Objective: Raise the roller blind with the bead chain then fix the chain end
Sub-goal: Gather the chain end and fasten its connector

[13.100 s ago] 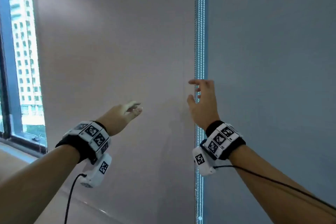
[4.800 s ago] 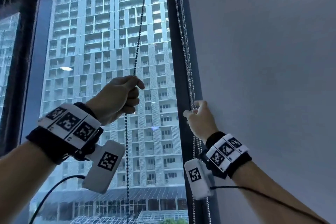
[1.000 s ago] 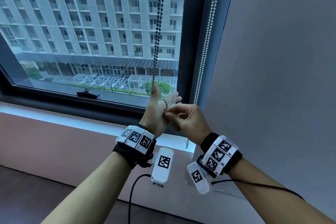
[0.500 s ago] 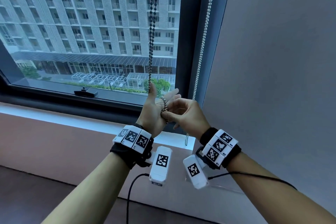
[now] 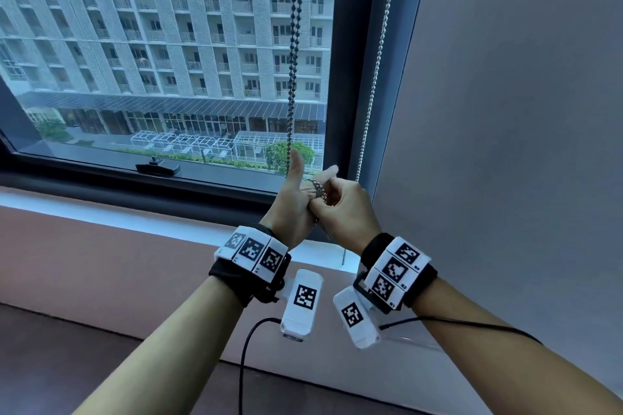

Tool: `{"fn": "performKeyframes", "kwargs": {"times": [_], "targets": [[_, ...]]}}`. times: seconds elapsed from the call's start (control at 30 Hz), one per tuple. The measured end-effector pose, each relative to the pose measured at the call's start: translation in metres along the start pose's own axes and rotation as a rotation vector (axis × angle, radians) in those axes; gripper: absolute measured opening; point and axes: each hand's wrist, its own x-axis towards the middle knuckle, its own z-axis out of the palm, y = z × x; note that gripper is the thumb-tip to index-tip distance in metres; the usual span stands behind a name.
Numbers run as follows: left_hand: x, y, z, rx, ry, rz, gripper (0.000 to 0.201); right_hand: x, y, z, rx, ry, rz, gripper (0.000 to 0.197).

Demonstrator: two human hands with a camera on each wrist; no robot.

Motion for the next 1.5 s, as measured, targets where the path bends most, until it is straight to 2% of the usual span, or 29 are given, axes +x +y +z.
{"fn": "performKeyframes", "kwargs": {"times": [0.17,0.3,0.47,0.9,1.1,1.33,1.5], "targets": [[-0.001,-0.005,0.003,0.155,0.006,-0.008,0.096,-0.003,0.007,0.001,0.165,-0.017,0.133,0.017],[-0.001,-0.010,0.003,0.224,0.021,0.025,0.094,-0.008,0.007,0.001,0.331,-0.016,0.222,0.017],[0.001,-0.014,-0.002,0.234,0.023,0.055,0.093,-0.012,0.010,0.001,0.394,-0.045,0.205,0.014],[-0.002,-0.011,-0.006,0.132,-0.035,-0.001,0.098,-0.018,0.014,-0.001,0.466,-0.080,0.166,0.015],[-0.003,-0.002,-0.011,0.029,-0.083,-0.014,0.099,-0.018,0.012,-0.004,0.548,-0.077,0.159,0.026],[-0.002,0.003,-0.021,-0.065,-0.123,0.004,0.076,-0.014,0.013,-0.011,0.754,-0.200,0.168,0.016],[-0.003,0.002,-0.024,-0.015,-0.093,0.165,0.049,-0.009,0.019,-0.015,0.911,-0.243,0.277,0.017]]}}
